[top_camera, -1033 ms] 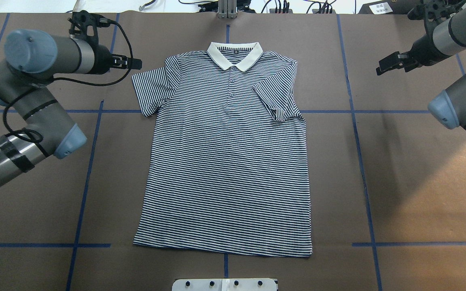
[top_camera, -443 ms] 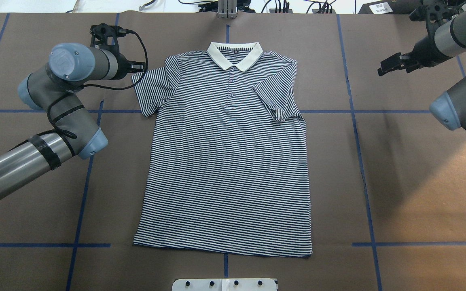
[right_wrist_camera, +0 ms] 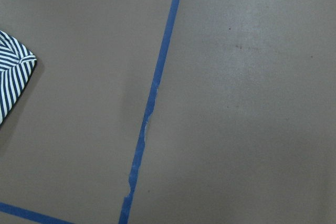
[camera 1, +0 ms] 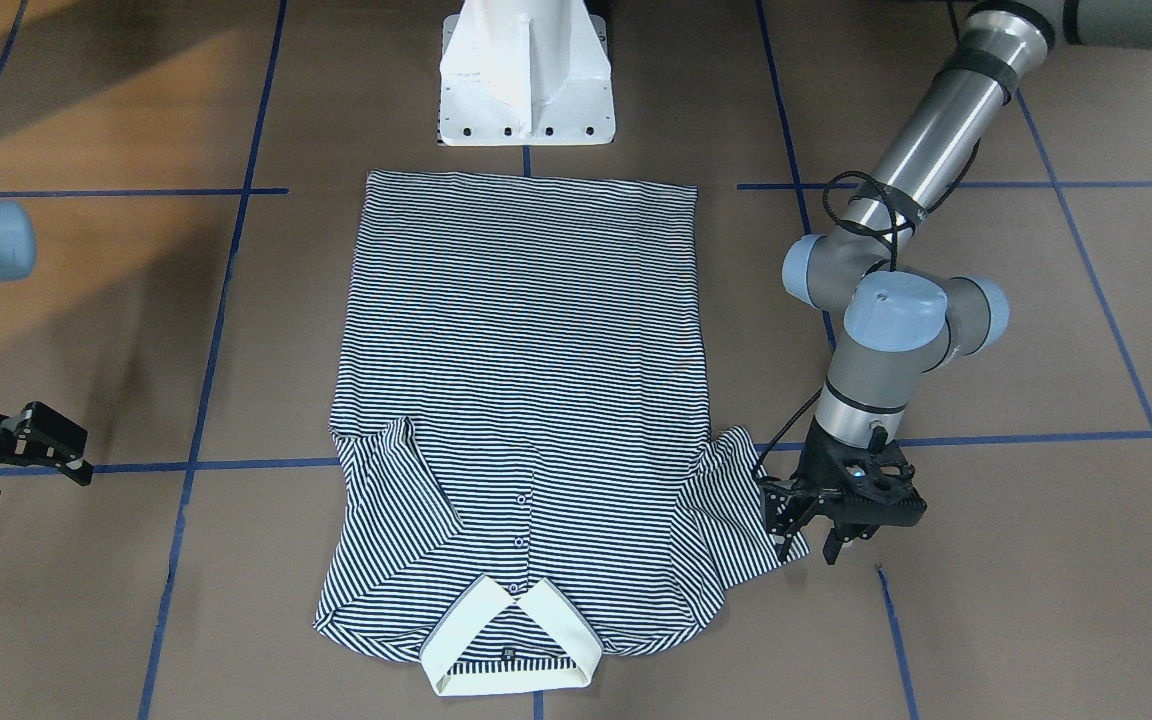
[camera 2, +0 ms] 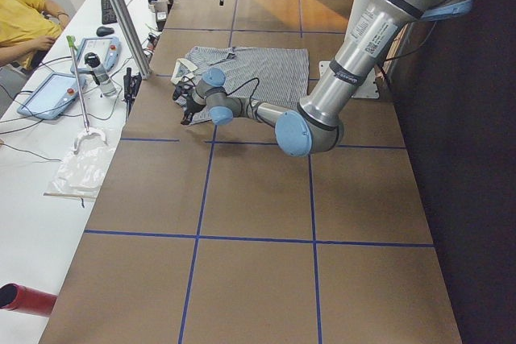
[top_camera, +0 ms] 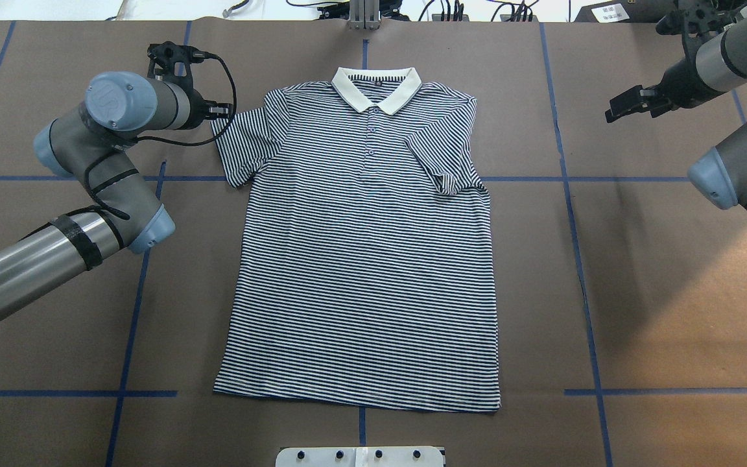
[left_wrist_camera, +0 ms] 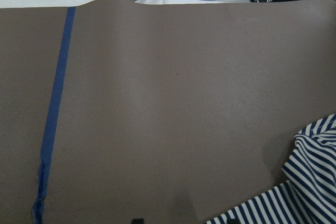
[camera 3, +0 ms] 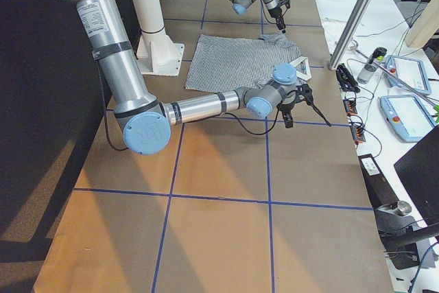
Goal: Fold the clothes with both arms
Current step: 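Raise the right gripper away while the left gripper moves toward the other sleeve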
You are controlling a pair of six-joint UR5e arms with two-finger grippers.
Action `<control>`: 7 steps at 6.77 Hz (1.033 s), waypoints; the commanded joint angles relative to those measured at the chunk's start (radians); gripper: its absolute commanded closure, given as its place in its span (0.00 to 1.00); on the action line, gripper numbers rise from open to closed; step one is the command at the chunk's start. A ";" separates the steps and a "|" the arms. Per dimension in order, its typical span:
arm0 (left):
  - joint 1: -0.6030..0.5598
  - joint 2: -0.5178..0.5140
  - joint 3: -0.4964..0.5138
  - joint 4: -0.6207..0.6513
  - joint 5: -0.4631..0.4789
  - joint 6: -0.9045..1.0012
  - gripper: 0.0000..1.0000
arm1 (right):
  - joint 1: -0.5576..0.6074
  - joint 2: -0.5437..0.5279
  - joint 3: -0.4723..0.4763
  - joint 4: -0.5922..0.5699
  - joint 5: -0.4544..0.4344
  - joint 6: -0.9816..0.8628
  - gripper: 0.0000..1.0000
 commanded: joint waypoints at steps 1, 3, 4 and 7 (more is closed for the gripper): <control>0.007 0.000 0.007 -0.004 0.000 0.004 0.41 | 0.001 -0.001 0.001 0.001 0.000 0.000 0.00; 0.019 0.000 0.007 -0.004 0.000 0.004 0.44 | 0.000 -0.002 0.001 0.001 -0.002 0.000 0.00; 0.017 0.001 0.007 -0.004 0.000 0.004 0.45 | 0.001 -0.004 0.001 0.001 -0.002 0.000 0.00; 0.022 0.005 0.007 -0.025 0.016 0.004 0.73 | 0.001 -0.008 0.001 0.001 -0.002 0.000 0.00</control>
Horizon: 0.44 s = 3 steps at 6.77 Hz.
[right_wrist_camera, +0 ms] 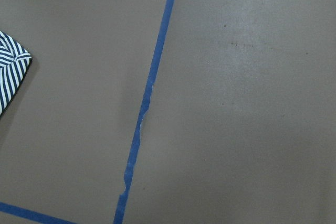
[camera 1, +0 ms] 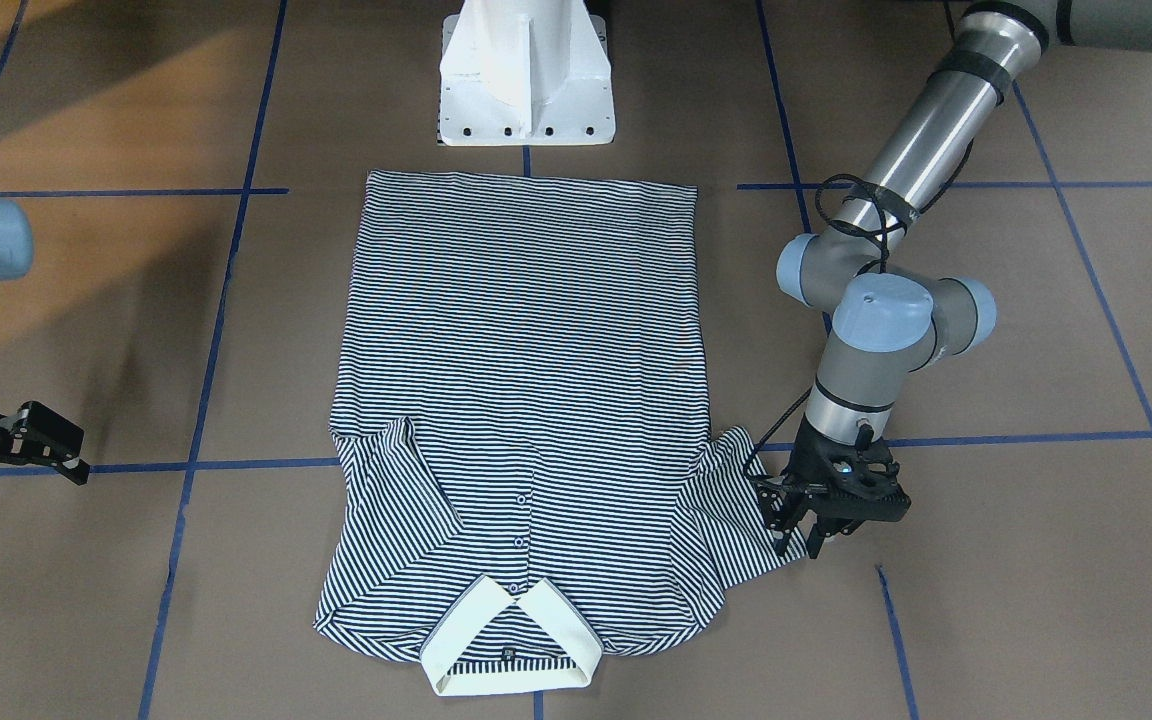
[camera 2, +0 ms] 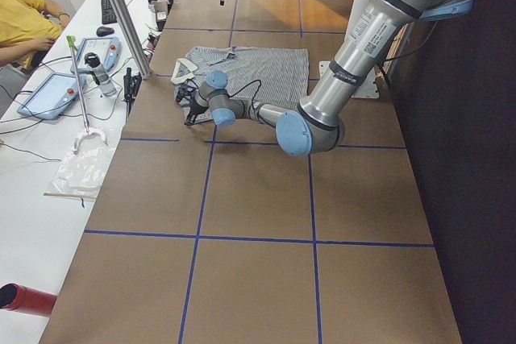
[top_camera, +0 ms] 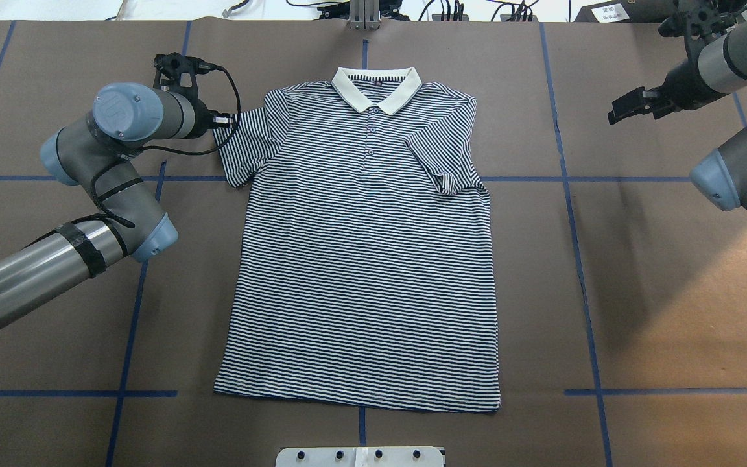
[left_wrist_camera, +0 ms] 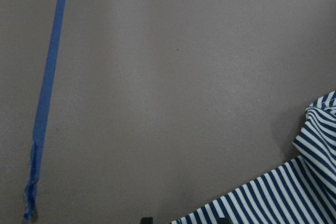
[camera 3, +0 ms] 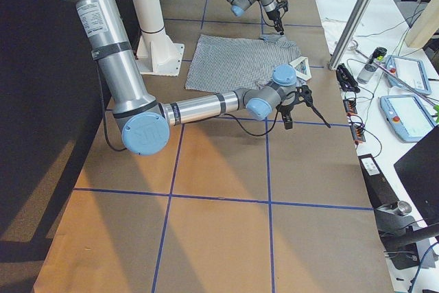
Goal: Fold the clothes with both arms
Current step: 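Grasp the sleeve nearest the left gripper and fold it inward onto the shirt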
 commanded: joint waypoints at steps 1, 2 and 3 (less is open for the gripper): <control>0.003 0.004 0.000 -0.022 0.005 0.000 0.91 | -0.001 -0.002 0.000 0.002 0.000 0.000 0.00; 0.003 0.001 -0.005 -0.024 0.005 -0.002 1.00 | 0.000 -0.002 0.000 0.000 0.000 0.000 0.00; 0.003 0.000 -0.011 -0.024 0.003 -0.002 1.00 | 0.000 -0.002 0.000 0.000 0.000 0.000 0.00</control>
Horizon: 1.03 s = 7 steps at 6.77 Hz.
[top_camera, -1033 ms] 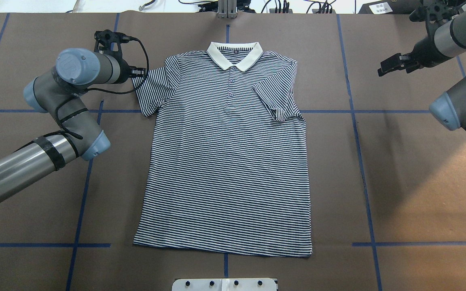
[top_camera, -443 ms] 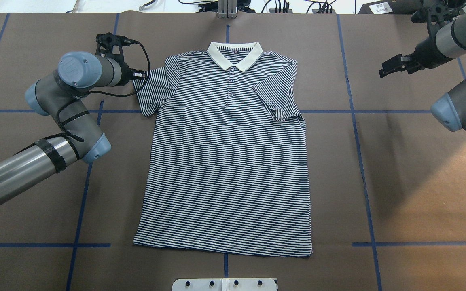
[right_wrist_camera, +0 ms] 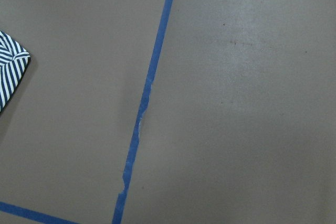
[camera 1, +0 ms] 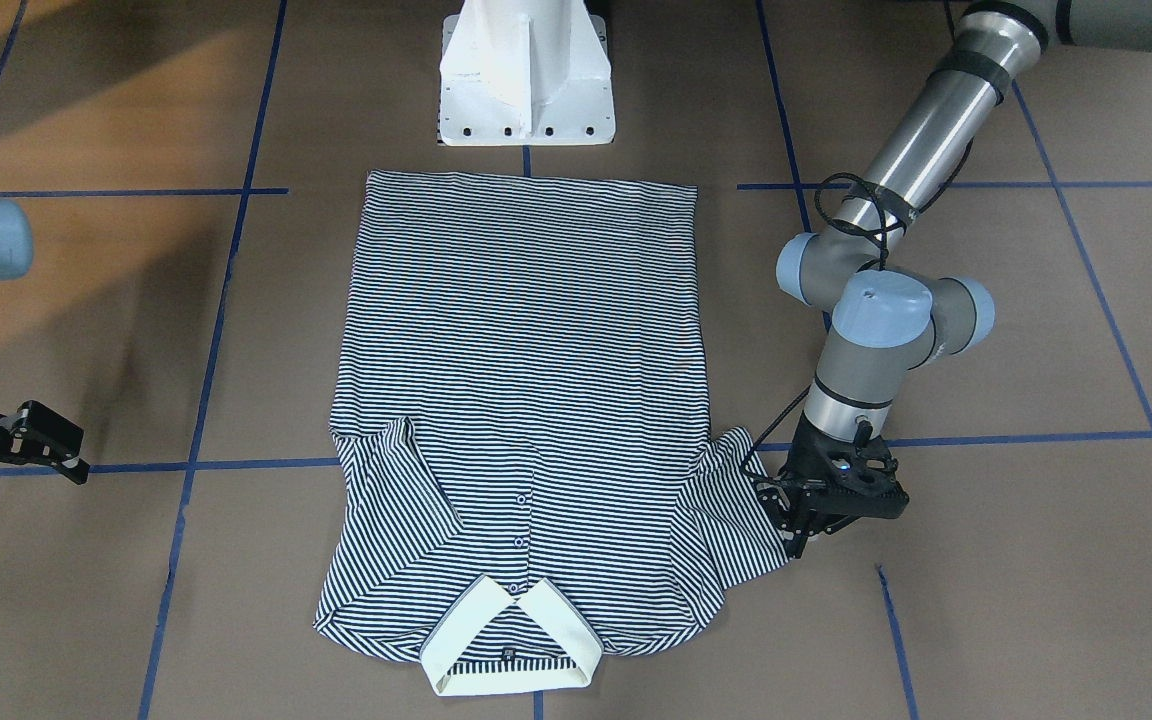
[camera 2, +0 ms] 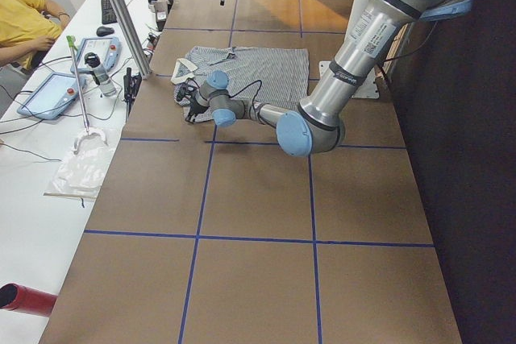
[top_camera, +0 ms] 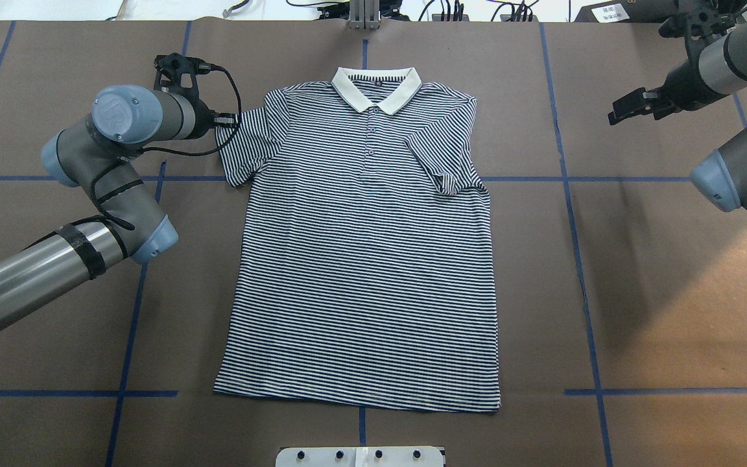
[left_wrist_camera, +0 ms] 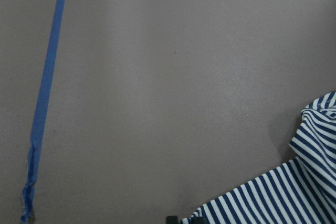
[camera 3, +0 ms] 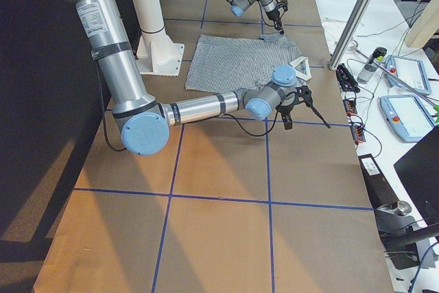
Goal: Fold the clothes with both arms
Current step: 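Grasp the sleeve nearest the left gripper and fold it inward onto the shirt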
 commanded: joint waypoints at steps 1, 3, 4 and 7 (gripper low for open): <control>0.000 -0.008 -0.030 0.006 -0.001 -0.007 1.00 | 0.000 0.000 0.002 0.000 0.000 0.002 0.00; 0.032 -0.052 -0.116 0.141 -0.003 -0.058 1.00 | -0.001 0.000 0.002 0.001 0.000 0.011 0.00; 0.064 -0.113 -0.117 0.209 -0.001 -0.139 1.00 | 0.000 0.001 0.002 0.001 0.000 0.011 0.00; 0.138 -0.260 -0.007 0.271 0.042 -0.203 1.00 | -0.003 0.001 -0.002 0.000 -0.002 0.009 0.00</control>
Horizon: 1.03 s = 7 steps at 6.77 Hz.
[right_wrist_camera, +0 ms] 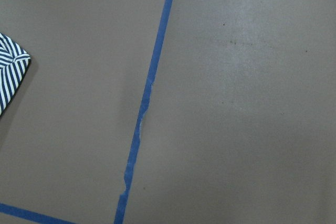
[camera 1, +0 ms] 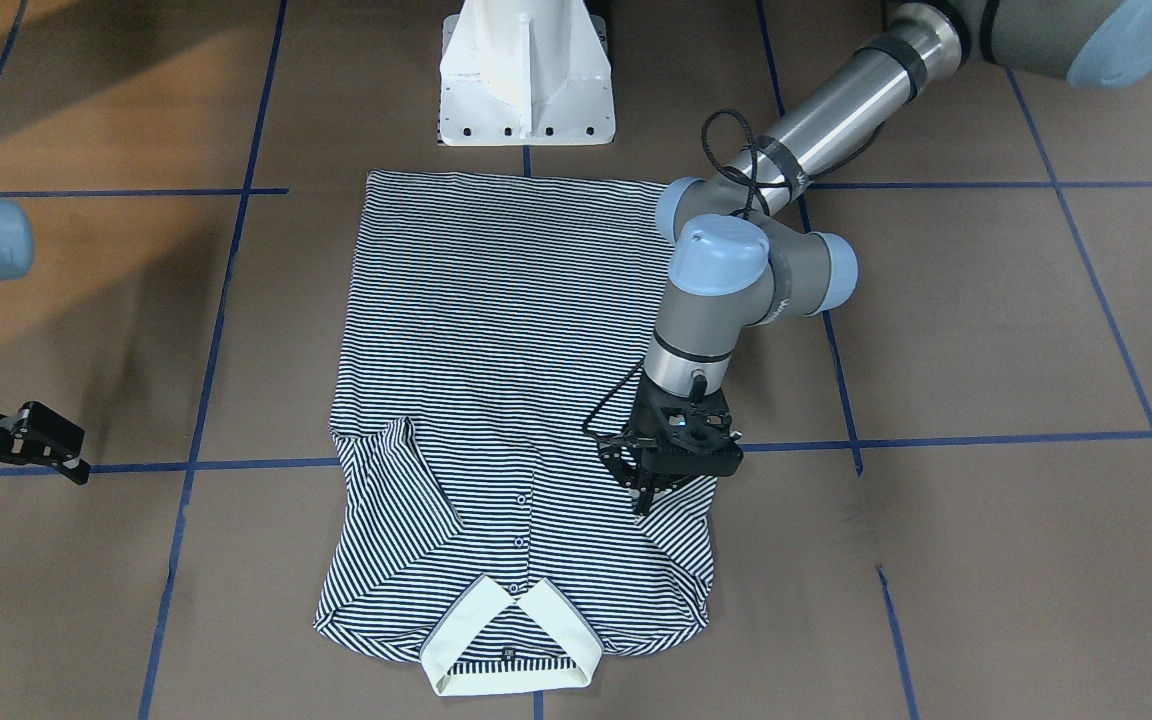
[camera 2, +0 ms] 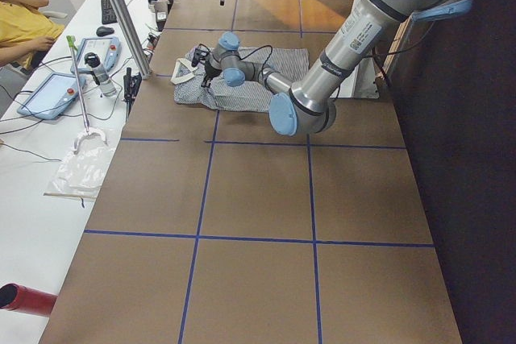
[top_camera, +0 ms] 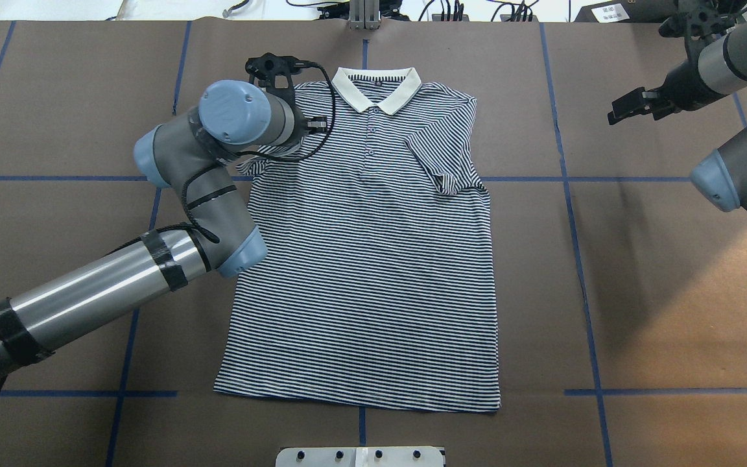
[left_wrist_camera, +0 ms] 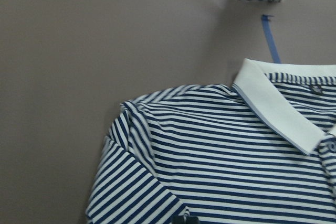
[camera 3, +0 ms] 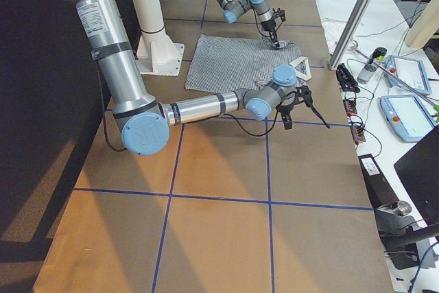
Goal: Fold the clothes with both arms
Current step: 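Grasp the sleeve nearest the left gripper and fold it inward onto the shirt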
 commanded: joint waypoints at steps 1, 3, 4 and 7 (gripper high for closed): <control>0.022 -0.090 0.100 0.011 0.018 -0.029 1.00 | -0.001 0.000 -0.001 0.000 -0.001 0.000 0.00; 0.024 -0.109 0.128 0.005 0.016 -0.014 0.53 | -0.001 0.002 -0.001 0.000 -0.003 0.000 0.00; 0.022 -0.101 0.083 0.002 0.004 0.064 0.01 | -0.001 0.005 0.000 0.001 -0.003 0.014 0.00; 0.018 0.110 -0.220 0.014 -0.077 0.162 0.00 | -0.062 -0.001 0.089 0.004 -0.001 0.214 0.00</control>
